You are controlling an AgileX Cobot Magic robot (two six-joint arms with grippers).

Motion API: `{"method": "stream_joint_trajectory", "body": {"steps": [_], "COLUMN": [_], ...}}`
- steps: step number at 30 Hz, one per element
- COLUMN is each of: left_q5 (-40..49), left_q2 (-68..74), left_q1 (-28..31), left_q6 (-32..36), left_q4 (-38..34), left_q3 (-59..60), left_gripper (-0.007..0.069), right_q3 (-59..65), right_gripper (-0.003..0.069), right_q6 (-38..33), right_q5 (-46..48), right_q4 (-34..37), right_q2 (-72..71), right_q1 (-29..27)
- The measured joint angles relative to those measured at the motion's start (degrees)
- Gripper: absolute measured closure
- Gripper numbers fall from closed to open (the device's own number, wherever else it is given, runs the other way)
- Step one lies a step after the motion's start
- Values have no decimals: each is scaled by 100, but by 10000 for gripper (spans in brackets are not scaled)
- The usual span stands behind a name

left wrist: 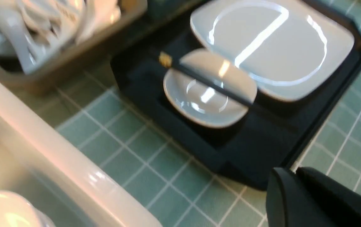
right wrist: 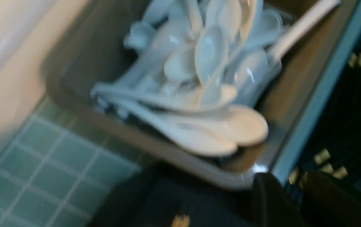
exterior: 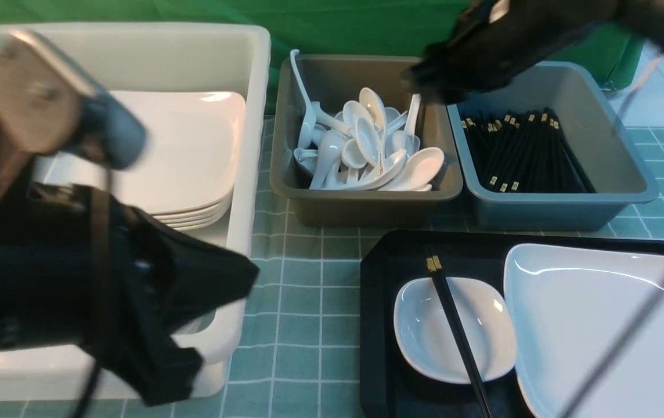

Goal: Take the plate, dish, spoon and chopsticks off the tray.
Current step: Use the right arm to put the soup spoon into the small storage box in the middle, then use the right arm to grab a pair of chopsticks from the plate

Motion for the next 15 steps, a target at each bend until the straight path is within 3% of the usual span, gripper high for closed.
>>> {"method": "stream_joint_trajectory", "body": {"steps": [2, 5, 11, 15], "left_q5": [16, 205, 374, 366], "left_q2": [246, 763, 1934, 2699], "left_q1": [0, -29, -596, -987], "left_q6": [0, 219, 468, 113], "left_q4": [-51, -177, -268, -234], "left_q3": [0, -123, -685, -1255], "left_gripper": [607, 607, 607, 607], "right_q3": [279, 1202, 3075, 3756], "right_gripper": [576, 610, 565, 525], "right_q6": [15, 278, 748, 964], "right_q5": [415, 683, 548, 438], "right_q4": [-139, -451, -692, -742], "right_q2": [-368, -1217, -2682, -3224], "right_q1": [0, 0, 0, 0]}}
